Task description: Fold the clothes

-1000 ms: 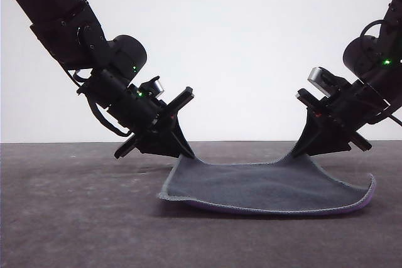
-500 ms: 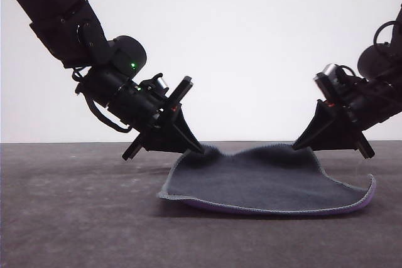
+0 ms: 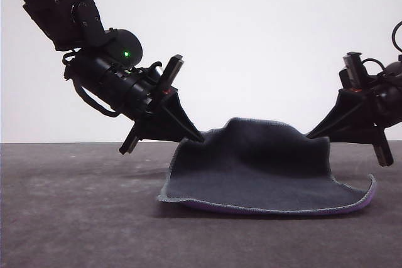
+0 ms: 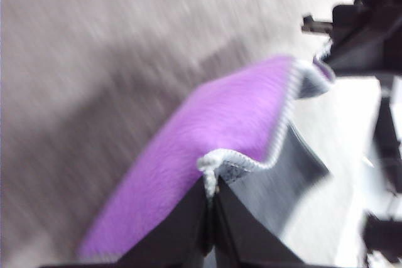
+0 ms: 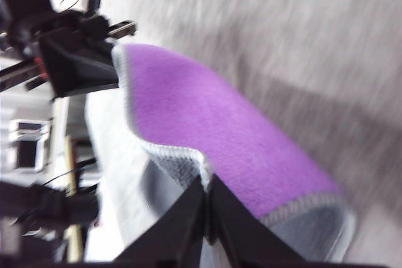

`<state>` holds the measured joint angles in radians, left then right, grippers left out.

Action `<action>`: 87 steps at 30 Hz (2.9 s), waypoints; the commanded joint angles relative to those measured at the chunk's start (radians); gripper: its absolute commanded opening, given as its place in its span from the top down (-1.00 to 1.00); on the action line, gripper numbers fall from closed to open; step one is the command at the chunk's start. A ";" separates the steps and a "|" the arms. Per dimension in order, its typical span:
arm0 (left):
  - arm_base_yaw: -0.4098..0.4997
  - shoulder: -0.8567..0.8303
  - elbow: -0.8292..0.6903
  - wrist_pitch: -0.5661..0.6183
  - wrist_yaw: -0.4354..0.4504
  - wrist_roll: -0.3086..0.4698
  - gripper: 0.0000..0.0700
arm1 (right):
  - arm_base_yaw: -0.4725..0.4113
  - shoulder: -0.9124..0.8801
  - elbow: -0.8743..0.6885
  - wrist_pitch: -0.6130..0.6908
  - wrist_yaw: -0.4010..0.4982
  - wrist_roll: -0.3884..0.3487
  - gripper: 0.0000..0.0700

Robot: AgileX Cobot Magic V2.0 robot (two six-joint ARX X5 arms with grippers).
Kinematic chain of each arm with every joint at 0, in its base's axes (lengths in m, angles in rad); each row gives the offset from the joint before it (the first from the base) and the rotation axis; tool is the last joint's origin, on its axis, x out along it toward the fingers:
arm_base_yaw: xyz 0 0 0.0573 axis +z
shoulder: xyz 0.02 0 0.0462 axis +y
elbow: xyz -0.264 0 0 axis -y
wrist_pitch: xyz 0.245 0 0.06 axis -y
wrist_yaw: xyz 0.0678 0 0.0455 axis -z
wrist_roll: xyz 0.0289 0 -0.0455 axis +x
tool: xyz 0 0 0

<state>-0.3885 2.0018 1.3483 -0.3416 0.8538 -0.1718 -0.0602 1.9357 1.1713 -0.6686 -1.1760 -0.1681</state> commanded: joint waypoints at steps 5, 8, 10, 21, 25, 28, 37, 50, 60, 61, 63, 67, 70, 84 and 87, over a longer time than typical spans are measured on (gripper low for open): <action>-0.005 0.013 0.020 -0.131 0.049 0.117 1.00 | -0.001 0.000 0.021 -0.142 -0.003 -0.158 1.00; -0.005 0.013 0.020 -0.208 0.066 0.173 1.00 | -0.001 -0.001 0.021 -0.196 -0.003 -0.197 1.00; -0.005 0.013 0.020 -0.243 0.068 0.198 1.00 | -0.001 -0.001 0.021 -0.226 -0.002 -0.218 1.00; -0.006 0.013 0.020 -0.376 0.139 0.269 1.00 | -0.002 -0.001 0.021 -0.418 0.026 -0.359 1.00; -0.006 0.013 0.020 -0.409 0.142 0.286 1.00 | -0.002 -0.001 0.021 -0.452 0.057 -0.371 1.00; -0.006 0.013 0.020 -0.427 0.142 0.293 1.00 | -0.002 -0.001 0.021 -0.465 0.059 -0.373 1.00; -0.012 0.013 0.020 -0.454 0.170 0.299 0.48 | -0.012 -0.001 0.021 -0.536 0.058 -0.421 0.31; -0.010 0.012 0.025 -0.486 0.218 0.303 -0.05 | -0.052 -0.004 0.022 -0.544 0.047 -0.422 -0.27; 0.064 -0.077 0.139 -0.598 0.055 0.335 -0.05 | -0.122 -0.135 0.023 -0.576 0.059 -0.392 -0.28; 0.073 -0.094 0.150 -0.603 0.028 0.334 -0.05 | -0.130 -0.158 0.023 -0.580 0.067 -0.381 -0.28; 0.094 -0.130 0.167 -0.608 -0.030 0.325 -0.05 | -0.149 -0.215 0.023 -0.587 0.103 -0.354 -0.28; 0.140 -0.208 0.177 -0.620 -0.152 0.308 -0.05 | -0.186 -0.339 0.023 -0.579 0.223 -0.263 -0.27; 0.177 -0.257 0.177 -0.663 -0.210 0.305 -0.05 | -0.199 -0.423 0.022 -0.519 0.392 -0.152 -0.27; 0.275 -0.313 0.177 -0.737 -0.339 0.305 -0.05 | -0.130 -0.421 -0.148 -0.231 0.489 0.052 -0.28; 0.278 -0.313 0.177 -0.735 -0.339 0.306 -0.05 | -0.104 -0.397 -0.198 -0.177 0.468 0.061 -0.28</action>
<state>-0.1116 1.6787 1.5082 -1.0809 0.5179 0.1371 -0.1669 1.5223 0.9639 -0.8606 -0.6948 -0.1272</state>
